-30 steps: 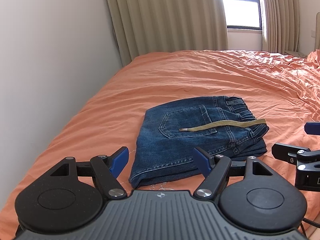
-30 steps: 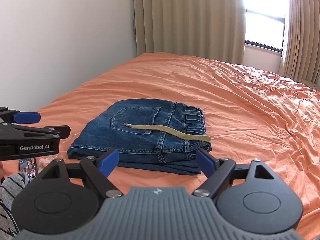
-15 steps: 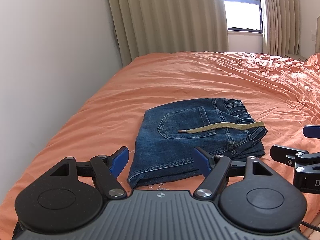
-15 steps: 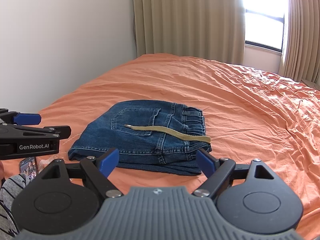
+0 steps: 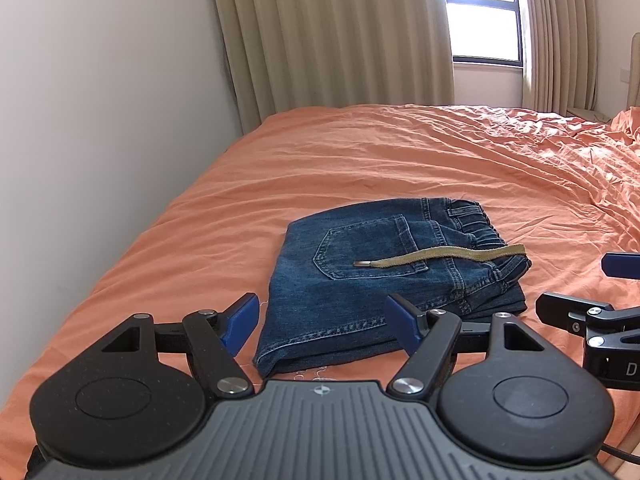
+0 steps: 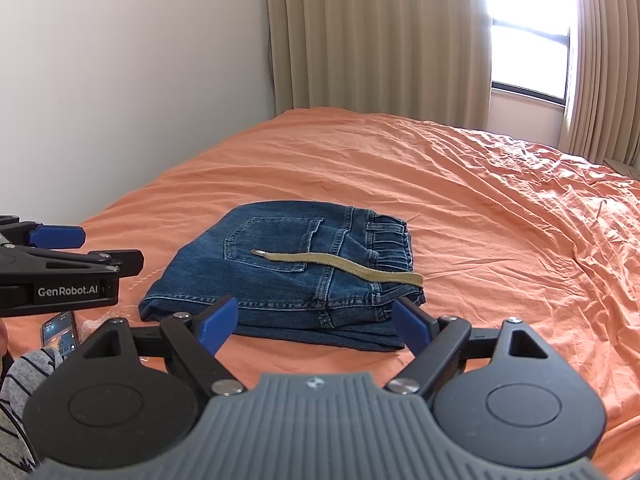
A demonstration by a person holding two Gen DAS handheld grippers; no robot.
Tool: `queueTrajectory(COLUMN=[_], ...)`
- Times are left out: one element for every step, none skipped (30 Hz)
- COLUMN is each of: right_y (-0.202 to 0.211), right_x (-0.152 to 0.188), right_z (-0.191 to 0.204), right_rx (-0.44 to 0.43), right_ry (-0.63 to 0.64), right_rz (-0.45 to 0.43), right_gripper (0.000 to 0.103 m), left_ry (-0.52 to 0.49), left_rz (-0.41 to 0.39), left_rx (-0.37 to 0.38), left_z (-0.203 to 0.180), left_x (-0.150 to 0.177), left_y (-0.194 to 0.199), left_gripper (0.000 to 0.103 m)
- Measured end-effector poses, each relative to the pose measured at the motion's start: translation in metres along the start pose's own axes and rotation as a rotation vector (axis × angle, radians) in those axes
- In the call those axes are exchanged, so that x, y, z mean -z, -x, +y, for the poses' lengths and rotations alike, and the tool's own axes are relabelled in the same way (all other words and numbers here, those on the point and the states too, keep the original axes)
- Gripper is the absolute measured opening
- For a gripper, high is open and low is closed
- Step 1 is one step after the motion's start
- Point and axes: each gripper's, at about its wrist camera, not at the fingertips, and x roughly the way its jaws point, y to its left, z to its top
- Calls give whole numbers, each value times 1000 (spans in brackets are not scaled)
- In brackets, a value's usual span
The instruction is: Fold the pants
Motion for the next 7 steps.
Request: queueTrajectory(right_y=[0, 0, 1, 1, 2, 2, 3], right_x=[0, 0, 0, 0, 0, -1, -1], right_z=[0, 1, 1, 0, -1, -1, -1], right_rx=[0, 0, 0, -1, -2, -3, -3], right_ry=[2, 3, 3, 2, 1, 0, -1], right_rz=[0, 0, 0, 0, 0, 0, 0], right_gripper=[80, 80, 80, 80, 80, 80, 80], left_ry=[-1, 1, 1, 0, -1, -1, 1], left_rz=[-1, 1, 1, 0, -1, -3, -3], left_rx=[-1, 1, 3, 5, 8, 11, 12], left_z=[0, 0, 0, 0, 0, 0, 1], left_x=[0, 0, 0, 0, 0, -1, -1], left_y=[0, 0, 0, 0, 2, 2, 2], left_gripper=[84, 84, 84, 84, 84, 84, 84])
